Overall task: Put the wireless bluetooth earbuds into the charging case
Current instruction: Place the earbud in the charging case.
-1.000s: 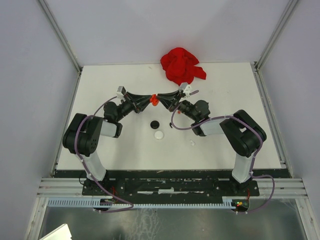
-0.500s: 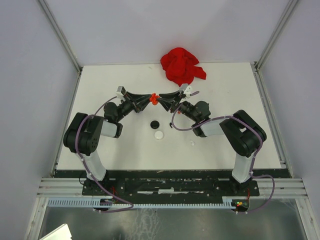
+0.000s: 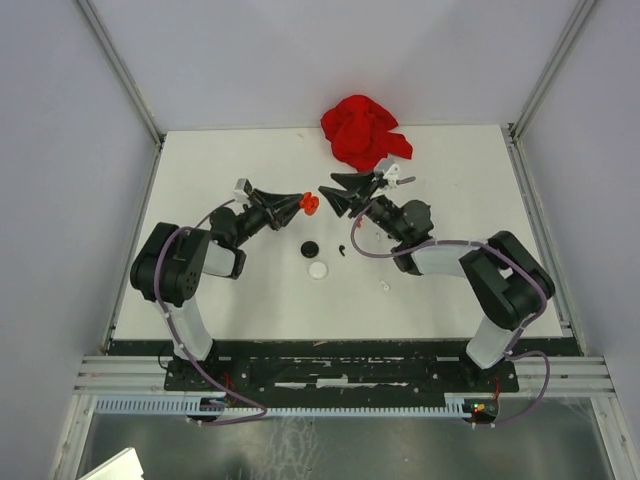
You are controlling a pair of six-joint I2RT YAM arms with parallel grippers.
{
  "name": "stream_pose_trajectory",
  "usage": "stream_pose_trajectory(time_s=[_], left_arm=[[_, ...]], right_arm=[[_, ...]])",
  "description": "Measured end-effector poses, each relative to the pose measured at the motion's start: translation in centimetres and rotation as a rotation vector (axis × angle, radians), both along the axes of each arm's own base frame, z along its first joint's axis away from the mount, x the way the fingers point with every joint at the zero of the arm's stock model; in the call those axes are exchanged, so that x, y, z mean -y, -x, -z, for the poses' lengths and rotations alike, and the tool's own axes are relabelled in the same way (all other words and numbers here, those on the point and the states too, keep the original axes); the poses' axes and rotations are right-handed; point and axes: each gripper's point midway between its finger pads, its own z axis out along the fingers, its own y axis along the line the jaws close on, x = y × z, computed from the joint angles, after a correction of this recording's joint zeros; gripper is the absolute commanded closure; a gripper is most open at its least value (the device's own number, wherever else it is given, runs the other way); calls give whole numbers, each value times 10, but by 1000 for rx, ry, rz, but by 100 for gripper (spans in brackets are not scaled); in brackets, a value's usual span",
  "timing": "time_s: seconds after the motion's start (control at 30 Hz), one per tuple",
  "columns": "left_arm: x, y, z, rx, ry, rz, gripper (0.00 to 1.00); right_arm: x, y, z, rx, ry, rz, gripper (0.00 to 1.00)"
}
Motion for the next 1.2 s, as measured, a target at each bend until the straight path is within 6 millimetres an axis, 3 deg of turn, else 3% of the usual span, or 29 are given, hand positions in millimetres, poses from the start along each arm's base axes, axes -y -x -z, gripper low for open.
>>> stream_pose_trajectory(time_s=[0.17,0.33,0.4,0.67,0.8,0.93,1.2], left_arm=[[0,0,7,-22,-6,-4,97],[-2,-6,17,-47,-36,-34,97],[-4,-10,24,-65,-64,-58,97],[-10,-20,27,-66,-166,-129,97],[-8,-21,26,-62,-184,-135,97],[-4,-18,31,-71,-200,-125,97],[1,-16,33,-66,-214,-115,97]], right_arm=[[27,-12,-13,-172,39,156,35],[38,-33,-27,-341,183,277,29],[43,-33,-13,-410,254,308,27],[53,-10,89,-690,612,366,25],[48,3,118,-747,708,346,24],[38,7,128,-765,753,326,24],[20,-3,121,-749,756,324,24]])
